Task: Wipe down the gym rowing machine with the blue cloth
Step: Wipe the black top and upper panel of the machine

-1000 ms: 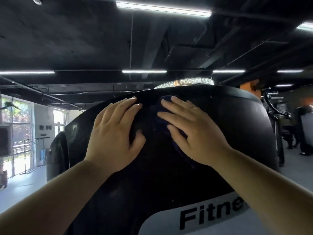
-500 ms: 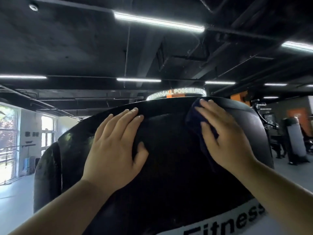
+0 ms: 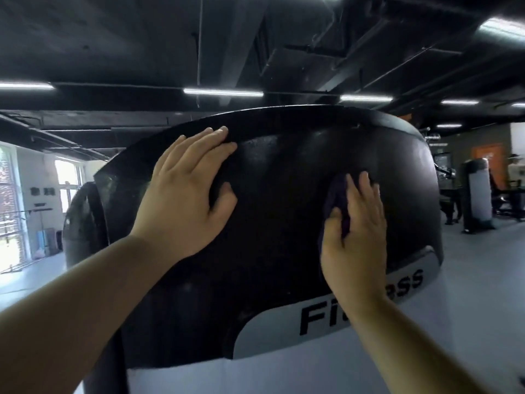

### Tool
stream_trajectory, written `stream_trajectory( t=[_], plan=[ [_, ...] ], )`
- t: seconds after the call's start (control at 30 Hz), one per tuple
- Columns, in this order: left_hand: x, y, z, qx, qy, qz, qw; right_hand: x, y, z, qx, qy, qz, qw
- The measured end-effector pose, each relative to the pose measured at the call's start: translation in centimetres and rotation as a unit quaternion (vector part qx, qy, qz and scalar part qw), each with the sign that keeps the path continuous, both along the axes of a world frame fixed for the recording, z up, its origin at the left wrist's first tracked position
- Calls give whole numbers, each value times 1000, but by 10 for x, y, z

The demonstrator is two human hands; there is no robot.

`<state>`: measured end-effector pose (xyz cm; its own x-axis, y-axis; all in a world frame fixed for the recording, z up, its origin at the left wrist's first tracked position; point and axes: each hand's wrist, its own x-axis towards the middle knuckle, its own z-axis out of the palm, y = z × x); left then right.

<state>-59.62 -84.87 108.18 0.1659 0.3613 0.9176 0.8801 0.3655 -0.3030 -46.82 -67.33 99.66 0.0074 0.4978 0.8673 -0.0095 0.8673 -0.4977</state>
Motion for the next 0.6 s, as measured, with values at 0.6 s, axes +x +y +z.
stream_trajectory(
  t=[0.6],
  plan=[
    [-17,-66,-142,-88,-70,50,992,-30,-87,-104,360,-228,-5,905]
  ],
)
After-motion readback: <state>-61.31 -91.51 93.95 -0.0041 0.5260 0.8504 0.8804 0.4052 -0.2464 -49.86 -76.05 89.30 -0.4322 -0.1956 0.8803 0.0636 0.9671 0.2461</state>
